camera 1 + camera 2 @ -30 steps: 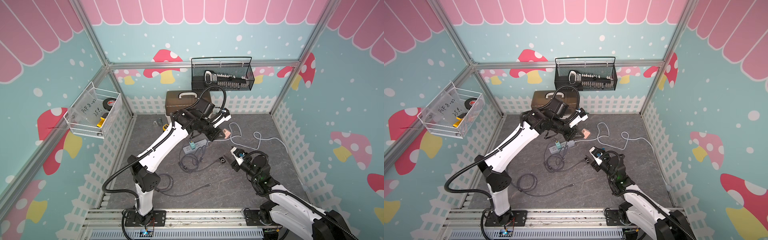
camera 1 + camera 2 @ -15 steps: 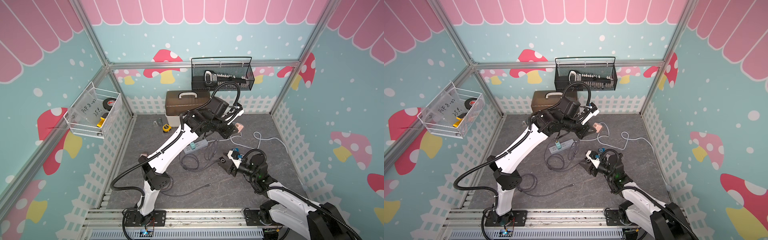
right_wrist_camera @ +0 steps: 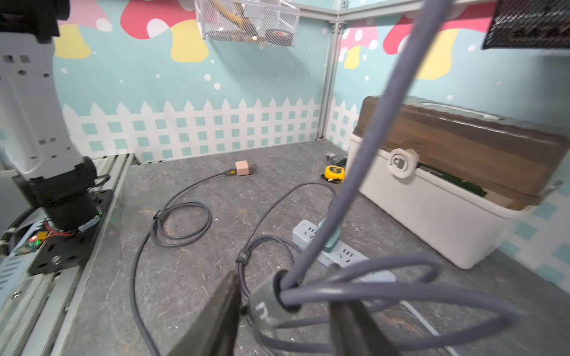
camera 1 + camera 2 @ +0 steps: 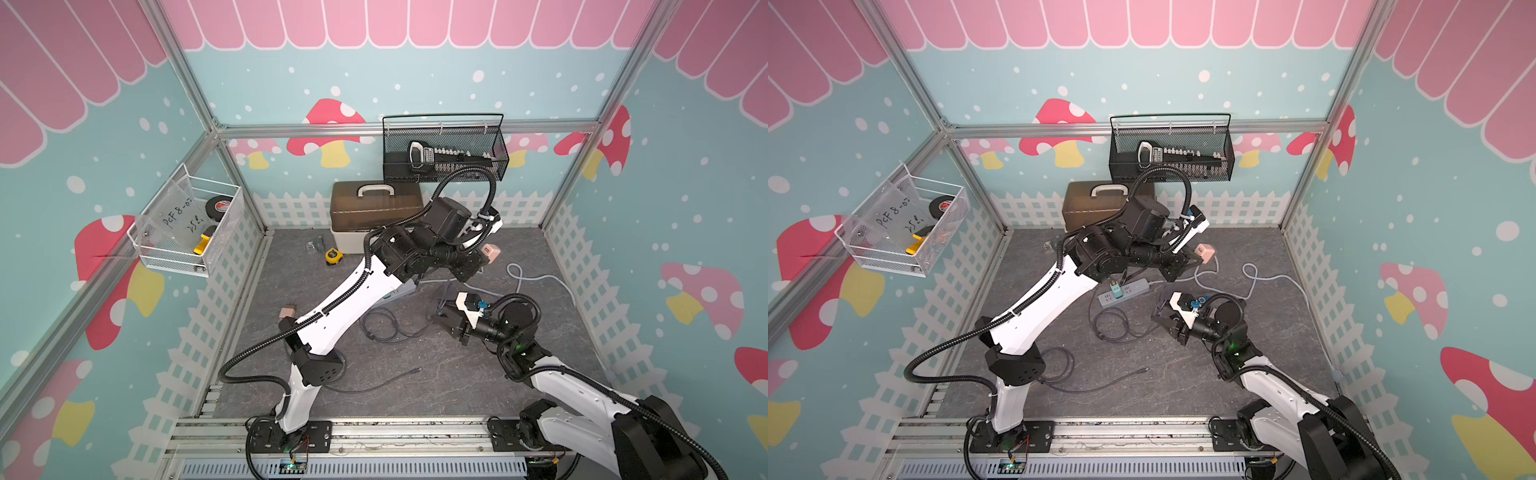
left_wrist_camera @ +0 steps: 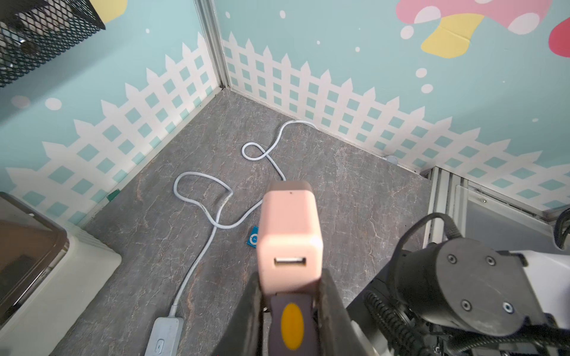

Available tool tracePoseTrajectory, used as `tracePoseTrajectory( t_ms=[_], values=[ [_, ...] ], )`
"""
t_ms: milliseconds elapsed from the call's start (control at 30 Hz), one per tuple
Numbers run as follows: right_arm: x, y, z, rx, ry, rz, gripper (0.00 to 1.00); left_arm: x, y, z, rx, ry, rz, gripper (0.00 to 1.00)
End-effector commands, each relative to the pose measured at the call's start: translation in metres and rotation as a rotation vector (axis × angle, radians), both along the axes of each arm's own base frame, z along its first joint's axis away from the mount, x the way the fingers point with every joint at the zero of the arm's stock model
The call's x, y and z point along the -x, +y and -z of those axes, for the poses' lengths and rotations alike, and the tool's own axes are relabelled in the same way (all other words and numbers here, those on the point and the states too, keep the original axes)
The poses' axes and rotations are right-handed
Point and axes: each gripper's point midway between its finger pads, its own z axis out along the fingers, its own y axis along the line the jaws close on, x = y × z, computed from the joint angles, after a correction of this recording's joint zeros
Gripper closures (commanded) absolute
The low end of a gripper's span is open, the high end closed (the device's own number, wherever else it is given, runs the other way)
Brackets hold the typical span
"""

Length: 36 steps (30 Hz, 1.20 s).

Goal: Charge mp3
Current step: Adjust the charging cable at the center of the board.

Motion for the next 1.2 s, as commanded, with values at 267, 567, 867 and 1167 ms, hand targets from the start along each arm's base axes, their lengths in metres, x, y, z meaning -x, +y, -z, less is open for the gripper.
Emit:
tracePoseTrajectory(
  t_ms=[267, 567, 867, 1167],
  values=[
    [-0.028, -0.041, 0.012, 0.182, -0.057, 0.309, 0.97, -0.023, 0.011, -0.024, 0.017, -0.130, -0.045, 0.96],
    [-0.027, -0.045, 0.028, 0.409, -0.073, 0.277, 0.96, -0.064, 0.078, 0.044, -0.224, -0.021, -0.146, 0.97],
    [-0.029, -0.003, 0.086, 0.530, 0.038, 0.090, 0.92, -0.094, 0.103, 0.126, -0.444, 0.070, -0.147, 0.98],
    [-0.036, 0.018, 0.106, 0.628, 0.098, 0.032, 0.79, -0.111, 0.125, 0.184, -0.564, 0.152, -0.120, 1.00]
  ],
)
